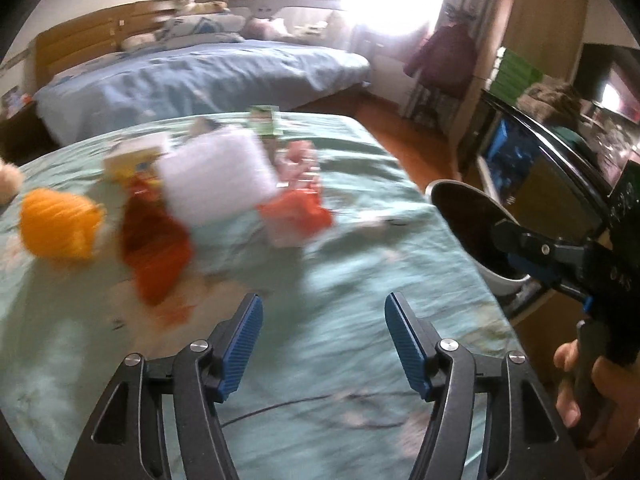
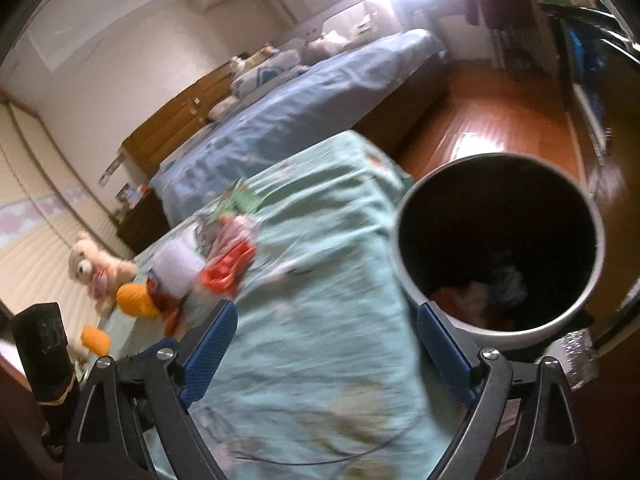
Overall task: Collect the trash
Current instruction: 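Move both tools back to the table trash, then grasp the orange wrapper with the left tool while the right tool grasps the orange-and-clear bag, then carry the orange wrapper and orange bag over the round bin with both tools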
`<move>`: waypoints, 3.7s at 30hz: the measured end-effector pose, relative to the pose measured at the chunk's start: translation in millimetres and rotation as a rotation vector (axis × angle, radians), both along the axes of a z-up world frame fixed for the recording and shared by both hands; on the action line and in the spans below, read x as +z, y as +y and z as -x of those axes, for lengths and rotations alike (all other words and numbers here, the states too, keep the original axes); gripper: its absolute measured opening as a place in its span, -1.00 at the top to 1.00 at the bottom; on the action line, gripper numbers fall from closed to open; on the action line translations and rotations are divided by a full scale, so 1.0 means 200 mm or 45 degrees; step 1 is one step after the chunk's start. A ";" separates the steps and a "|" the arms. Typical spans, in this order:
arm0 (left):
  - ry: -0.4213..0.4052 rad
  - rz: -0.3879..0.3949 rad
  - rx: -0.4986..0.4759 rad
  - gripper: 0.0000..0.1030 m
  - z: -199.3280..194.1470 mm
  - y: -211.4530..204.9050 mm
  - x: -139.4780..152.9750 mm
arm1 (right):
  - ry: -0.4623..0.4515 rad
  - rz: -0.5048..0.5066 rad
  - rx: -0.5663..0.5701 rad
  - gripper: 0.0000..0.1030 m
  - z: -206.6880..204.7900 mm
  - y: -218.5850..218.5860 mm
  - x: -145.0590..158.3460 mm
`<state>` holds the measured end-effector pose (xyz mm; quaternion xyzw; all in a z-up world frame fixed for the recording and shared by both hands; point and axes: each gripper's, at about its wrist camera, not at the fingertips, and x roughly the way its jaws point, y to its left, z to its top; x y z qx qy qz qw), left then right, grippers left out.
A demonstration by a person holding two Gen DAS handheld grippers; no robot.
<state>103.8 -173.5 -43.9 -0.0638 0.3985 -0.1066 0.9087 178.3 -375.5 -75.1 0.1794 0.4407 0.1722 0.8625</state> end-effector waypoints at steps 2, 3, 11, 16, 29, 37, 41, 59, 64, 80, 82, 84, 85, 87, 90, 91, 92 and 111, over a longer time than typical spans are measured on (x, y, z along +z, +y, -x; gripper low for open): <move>0.002 0.008 0.035 -0.24 0.02 0.06 0.00 | -0.006 0.000 0.035 -0.80 0.00 0.06 0.00; 0.004 0.016 0.057 -0.24 0.04 0.10 0.01 | -0.008 0.005 0.047 -0.80 0.00 0.09 0.00; 0.013 0.033 0.182 -0.24 0.06 0.29 -0.01 | -0.016 0.005 0.124 -0.80 -0.01 0.28 -0.02; 0.030 0.067 0.240 -0.24 0.02 0.37 -0.04 | -0.001 -0.020 0.171 -0.79 -0.06 0.38 -0.04; 0.084 0.115 0.270 -0.21 -0.24 0.46 -0.11 | 0.069 -0.074 0.216 -0.50 -0.25 0.56 -0.14; 0.110 0.058 0.258 0.26 -0.34 0.41 -0.14 | 0.093 -0.090 0.252 0.11 -0.30 0.64 -0.20; 0.103 0.088 0.234 0.67 -0.34 0.42 -0.15 | 0.091 -0.096 0.270 0.42 -0.28 0.65 -0.20; -0.011 0.132 0.185 0.82 -0.02 0.36 -0.04 | 0.003 -0.057 0.197 0.49 -0.08 0.35 -0.08; -0.031 0.124 0.119 0.82 0.03 0.28 0.00 | -0.012 -0.048 0.174 0.49 -0.03 0.28 -0.06; -0.032 0.074 -0.081 0.82 -0.08 -0.07 0.02 | -0.042 -0.009 0.058 0.48 0.07 -0.02 -0.01; -0.031 0.067 -0.109 0.82 -0.10 -0.12 0.02 | -0.042 -0.001 0.038 0.48 0.08 -0.06 -0.01; -0.028 0.064 -0.127 0.82 -0.13 -0.15 0.01 | -0.040 0.004 0.020 0.48 0.08 -0.10 -0.01; -0.028 0.061 -0.137 0.82 -0.15 -0.17 0.01 | -0.038 0.008 0.009 0.48 0.09 -0.12 -0.01; -0.029 0.055 -0.156 0.82 -0.17 -0.21 0.01 | -0.037 0.011 -0.010 0.48 0.09 -0.16 -0.01; -0.031 0.046 -0.179 0.82 -0.21 -0.26 0.00 | -0.035 0.019 -0.033 0.48 0.09 -0.21 -0.02; -0.030 0.044 -0.184 0.82 -0.22 -0.27 0.00 | -0.035 0.022 -0.039 0.48 0.09 -0.23 -0.02; -0.030 0.045 -0.189 0.81 -0.23 -0.28 0.00 | -0.035 0.025 -0.046 0.48 0.09 -0.24 -0.01; -0.017 -0.003 -0.280 0.81 -0.41 -0.54 -0.02 | -0.022 0.105 -0.115 0.48 0.01 -0.45 -0.04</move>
